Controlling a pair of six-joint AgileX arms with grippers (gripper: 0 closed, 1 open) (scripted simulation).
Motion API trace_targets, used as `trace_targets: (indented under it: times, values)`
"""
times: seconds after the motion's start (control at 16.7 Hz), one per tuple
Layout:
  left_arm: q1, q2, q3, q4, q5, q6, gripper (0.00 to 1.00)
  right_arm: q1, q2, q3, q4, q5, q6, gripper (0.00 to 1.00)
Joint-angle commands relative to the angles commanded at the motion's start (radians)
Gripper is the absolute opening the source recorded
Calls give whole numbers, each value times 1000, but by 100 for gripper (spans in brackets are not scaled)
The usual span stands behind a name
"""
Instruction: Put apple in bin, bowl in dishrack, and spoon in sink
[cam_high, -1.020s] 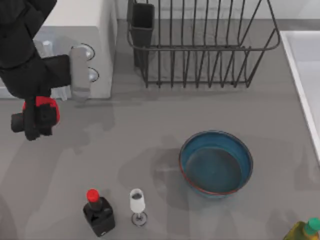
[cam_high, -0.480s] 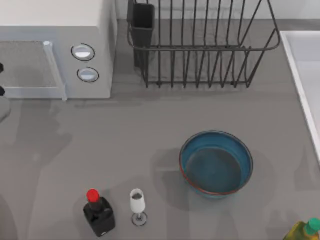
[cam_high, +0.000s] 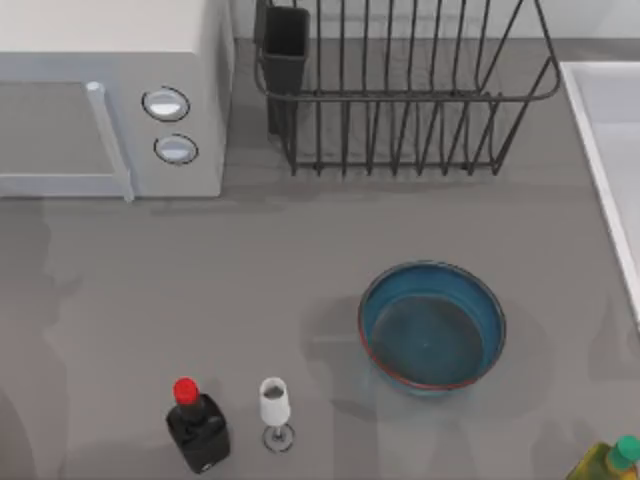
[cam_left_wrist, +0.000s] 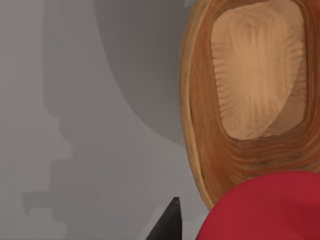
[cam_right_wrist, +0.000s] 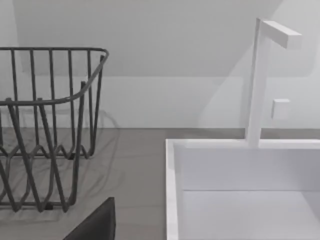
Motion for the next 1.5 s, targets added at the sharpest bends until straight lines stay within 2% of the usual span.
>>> trace_targets:
  times: [0.3,0.54,1.08,1.5]
  values:
    - [93,-46,-56,44,-47,339,0,0,0,0,0,0,0,100]
    - [133,-62,-83,76,-70,483,0,0,0,0,0,0,0,100]
    - [137,-59,-100,98,-73,514,0,0,0,0,0,0,0,100]
    - [174,-25,-313,357,-72,542,0,0,0,0,0,0,0,100]
